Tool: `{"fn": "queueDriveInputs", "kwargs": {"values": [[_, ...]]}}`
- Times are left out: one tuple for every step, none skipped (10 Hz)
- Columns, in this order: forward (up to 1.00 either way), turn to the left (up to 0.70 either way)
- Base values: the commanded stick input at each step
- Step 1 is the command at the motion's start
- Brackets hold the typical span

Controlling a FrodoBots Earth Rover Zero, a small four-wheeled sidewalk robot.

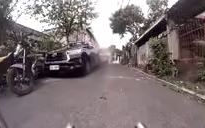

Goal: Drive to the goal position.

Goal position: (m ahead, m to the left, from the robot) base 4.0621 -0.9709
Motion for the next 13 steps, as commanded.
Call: {"fn": "queueDriveInputs", "kwargs": {"values": [[1.00, -0.07], [1.00, -0.27], [1.00, -0.30], [1.00, -0.25], [1.00, -0.02], [1.00, 0.00], [1.00, 0.00], [1.00, 0.00], [0.98, 0.00], [0.88, 0.00], [0.87, 0.00], [0.85, 0.00], [0.86, 0.00]]}}
